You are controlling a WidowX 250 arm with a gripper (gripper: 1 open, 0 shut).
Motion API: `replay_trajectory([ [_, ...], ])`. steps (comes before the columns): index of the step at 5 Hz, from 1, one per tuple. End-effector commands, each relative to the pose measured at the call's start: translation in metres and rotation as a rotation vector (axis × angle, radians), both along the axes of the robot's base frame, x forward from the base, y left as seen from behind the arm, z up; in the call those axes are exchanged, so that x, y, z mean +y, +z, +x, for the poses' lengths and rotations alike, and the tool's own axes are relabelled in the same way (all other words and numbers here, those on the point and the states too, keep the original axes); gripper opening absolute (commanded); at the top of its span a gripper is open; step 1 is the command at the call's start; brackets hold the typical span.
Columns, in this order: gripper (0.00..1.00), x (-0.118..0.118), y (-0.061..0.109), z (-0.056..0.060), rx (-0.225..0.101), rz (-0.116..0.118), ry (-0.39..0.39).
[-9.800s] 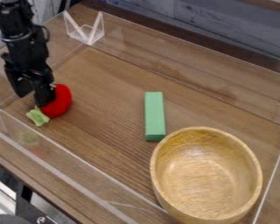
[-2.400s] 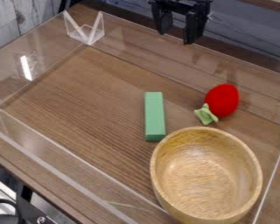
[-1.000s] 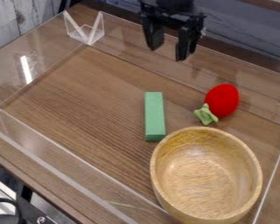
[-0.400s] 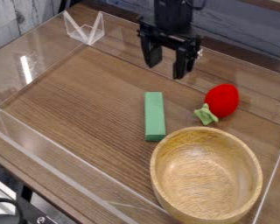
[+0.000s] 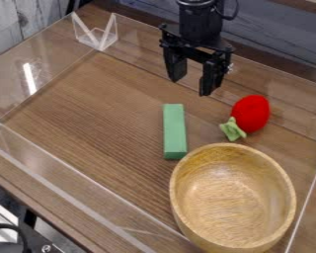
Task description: Move the red object to the right side of the table
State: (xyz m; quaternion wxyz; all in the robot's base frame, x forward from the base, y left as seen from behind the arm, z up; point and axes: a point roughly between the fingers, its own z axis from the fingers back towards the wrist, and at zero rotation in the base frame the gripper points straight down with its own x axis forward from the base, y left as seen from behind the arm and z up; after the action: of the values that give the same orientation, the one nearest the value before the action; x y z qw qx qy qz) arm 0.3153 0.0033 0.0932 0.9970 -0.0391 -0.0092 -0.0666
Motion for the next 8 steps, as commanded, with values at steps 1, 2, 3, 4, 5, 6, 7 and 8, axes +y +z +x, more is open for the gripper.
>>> replay_trajectory([
  [1, 1.0, 0.001, 0.015, 0.013, -0.041, 0.006, 0.022],
  [2, 1.0, 0.002, 0.01, 0.02, -0.015, 0.007, 0.037],
  [3, 1.0, -0.003, 0.002, 0.015, 0.007, 0.008, 0.056],
  [4, 1.0, -0.006, -0.004, 0.01, 0.022, 0.01, 0.079],
  [5, 1.0, -0.01, -0.002, 0.014, 0.026, 0.011, 0.054],
  [6, 1.0, -0.015, 0.0, 0.017, 0.033, 0.012, 0.027],
  [7, 1.0, -0.003, -0.001, 0.023, 0.042, 0.013, 0.049],
  [8, 1.0, 0.008, -0.004, 0.028, 0.06, 0.014, 0.069],
])
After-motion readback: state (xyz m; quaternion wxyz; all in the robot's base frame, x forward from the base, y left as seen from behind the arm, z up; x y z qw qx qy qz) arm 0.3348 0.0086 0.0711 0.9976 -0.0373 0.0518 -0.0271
